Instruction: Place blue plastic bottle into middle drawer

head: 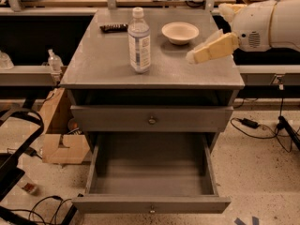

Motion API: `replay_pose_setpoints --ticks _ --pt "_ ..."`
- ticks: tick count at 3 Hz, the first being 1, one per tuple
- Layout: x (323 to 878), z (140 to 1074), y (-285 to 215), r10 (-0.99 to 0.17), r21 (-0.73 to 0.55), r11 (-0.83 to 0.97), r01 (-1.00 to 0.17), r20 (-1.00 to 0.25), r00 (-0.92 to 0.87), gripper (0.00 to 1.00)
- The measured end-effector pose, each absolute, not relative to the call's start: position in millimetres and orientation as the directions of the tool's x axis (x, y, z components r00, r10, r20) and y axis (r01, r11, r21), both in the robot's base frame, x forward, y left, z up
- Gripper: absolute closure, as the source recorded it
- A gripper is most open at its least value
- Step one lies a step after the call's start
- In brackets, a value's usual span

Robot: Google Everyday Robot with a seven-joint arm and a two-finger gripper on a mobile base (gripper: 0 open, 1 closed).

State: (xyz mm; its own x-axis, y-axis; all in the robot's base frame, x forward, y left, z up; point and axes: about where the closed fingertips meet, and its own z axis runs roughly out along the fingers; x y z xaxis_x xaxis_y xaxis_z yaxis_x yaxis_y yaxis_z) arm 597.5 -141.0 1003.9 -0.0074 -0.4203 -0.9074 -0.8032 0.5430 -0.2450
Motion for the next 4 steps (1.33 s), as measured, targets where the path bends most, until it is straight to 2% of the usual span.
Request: replay_pose_setpoints --ticks 1,2,3,4 --pt "597.1 1003.7 -140.9 -0.422 -0.245 0.542 -0.804 -0.907 -0.008 0.00" --pt "613.8 1005.0 -126.8 -0.331 -0.203 0.555 -0.806 -0.944 0.010 0.00" --pt "653.7 1002.3 -113.9 -0.194 -0.137 0.578 -0.805 -0.981 0.028 0.00" --pt "702.0 992.6 -88.4 -0.135 -0.099 0.582 -0.807 -0.991 0.024 0.00"
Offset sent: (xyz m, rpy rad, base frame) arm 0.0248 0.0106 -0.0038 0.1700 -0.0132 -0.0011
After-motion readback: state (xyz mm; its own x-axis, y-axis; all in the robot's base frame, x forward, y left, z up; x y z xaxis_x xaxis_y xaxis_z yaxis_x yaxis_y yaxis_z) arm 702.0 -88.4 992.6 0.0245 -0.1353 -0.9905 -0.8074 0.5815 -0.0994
